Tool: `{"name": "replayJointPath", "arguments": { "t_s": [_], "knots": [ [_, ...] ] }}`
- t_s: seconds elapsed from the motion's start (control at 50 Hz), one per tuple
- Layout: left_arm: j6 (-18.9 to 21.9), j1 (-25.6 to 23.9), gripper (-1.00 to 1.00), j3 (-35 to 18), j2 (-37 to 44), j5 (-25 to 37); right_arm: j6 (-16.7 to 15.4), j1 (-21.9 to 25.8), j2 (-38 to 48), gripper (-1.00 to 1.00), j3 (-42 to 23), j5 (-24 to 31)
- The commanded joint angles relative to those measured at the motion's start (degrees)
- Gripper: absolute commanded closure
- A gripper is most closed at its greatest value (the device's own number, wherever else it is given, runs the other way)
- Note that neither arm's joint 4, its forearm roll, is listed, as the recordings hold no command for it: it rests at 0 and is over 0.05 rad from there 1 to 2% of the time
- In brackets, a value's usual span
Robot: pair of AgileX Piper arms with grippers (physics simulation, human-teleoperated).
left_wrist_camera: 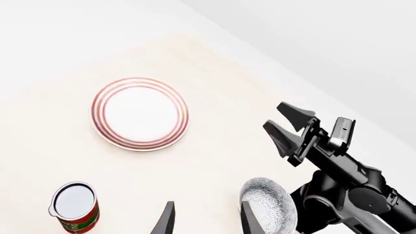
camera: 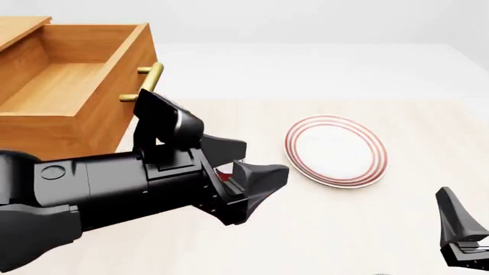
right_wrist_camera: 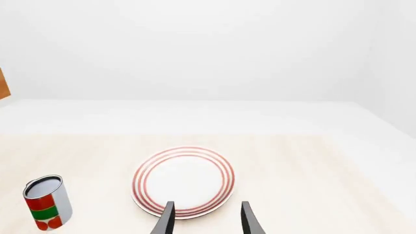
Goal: Put the bowl in the top drawer of the cabinet.
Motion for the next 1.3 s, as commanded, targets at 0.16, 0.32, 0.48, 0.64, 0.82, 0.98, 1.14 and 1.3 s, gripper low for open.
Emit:
{"name": "replayJointPath", "arguments": {
  "t_s": [0.16, 0.32, 0.48, 0.64, 0.82, 0.98, 1.14, 1.3],
  "knots": [
    [-4.51, -2.09, -1.00, -2.59, 5.74, -1.39, 0.00, -0.01, 0.00, -1.00, 0.00, 0.00],
    [-9.28, -3.76, -1.00, -3.72, 8.97, -1.70, 0.00, 0.01, 0.00, -1.00, 0.00, 0.00],
    [-12.24, -4.97, -1.00, -4.37, 11.13, -2.08, 0.01, -0.01, 0.00, -1.00, 0.00, 0.00],
    [-16.56, -5.17, -1.00, -4.54, 14.08, -2.33, -0.01, -0.01, 0.00, -1.00, 0.00, 0.00],
    [-20.46, -5.71, -1.00, -4.06, 15.81, -2.66, 0.00, 0.00, 0.00, -1.00, 0.00, 0.00],
    [-21.96, -6.74, -1.00, -4.81, 16.69, -2.73, 0.00, 0.00, 0.01, -1.00, 0.00, 0.01],
    [-25.33, -7.22, -1.00, -5.05, 19.58, -3.56, 0.02, 0.00, 0.00, -1.00, 0.00, 0.01],
    [-27.51, -6.81, -1.00, -5.82, 21.90, -4.03, 0.01, -0.01, 0.00, -1.00, 0.00, 0.00]
  ]
}}
